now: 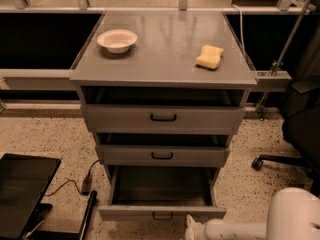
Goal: Close bottom drawer
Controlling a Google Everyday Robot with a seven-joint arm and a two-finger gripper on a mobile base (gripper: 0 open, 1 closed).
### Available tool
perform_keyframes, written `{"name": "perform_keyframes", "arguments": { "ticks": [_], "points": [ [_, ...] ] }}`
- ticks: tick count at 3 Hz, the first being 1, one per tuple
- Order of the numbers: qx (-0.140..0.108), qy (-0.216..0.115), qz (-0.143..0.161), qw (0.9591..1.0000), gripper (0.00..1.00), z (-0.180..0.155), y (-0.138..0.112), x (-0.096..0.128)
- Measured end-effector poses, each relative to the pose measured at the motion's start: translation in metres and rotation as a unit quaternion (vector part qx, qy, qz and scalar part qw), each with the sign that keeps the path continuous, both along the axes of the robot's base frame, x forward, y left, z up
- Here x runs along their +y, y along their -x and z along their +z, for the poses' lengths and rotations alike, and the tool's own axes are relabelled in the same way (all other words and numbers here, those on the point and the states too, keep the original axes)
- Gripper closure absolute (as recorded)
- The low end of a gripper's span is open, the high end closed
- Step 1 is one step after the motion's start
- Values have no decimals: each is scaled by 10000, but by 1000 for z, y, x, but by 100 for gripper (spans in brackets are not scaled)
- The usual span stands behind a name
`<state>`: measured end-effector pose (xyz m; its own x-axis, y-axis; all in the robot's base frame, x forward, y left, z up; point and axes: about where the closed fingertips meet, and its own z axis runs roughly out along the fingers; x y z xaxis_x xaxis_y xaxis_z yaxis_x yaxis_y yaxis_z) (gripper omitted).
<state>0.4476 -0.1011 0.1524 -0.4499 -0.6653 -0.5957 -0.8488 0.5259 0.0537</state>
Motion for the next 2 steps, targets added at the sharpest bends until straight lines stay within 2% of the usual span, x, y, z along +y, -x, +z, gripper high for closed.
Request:
{"name": "perform_keyframes", "arguments": {
  "ticks": [1,2],
  "points": [
    [-123,-41,18,9999,0,10,-22,0],
    [-327,-63,73,9994,0,24,-71,13]
  ]
}}
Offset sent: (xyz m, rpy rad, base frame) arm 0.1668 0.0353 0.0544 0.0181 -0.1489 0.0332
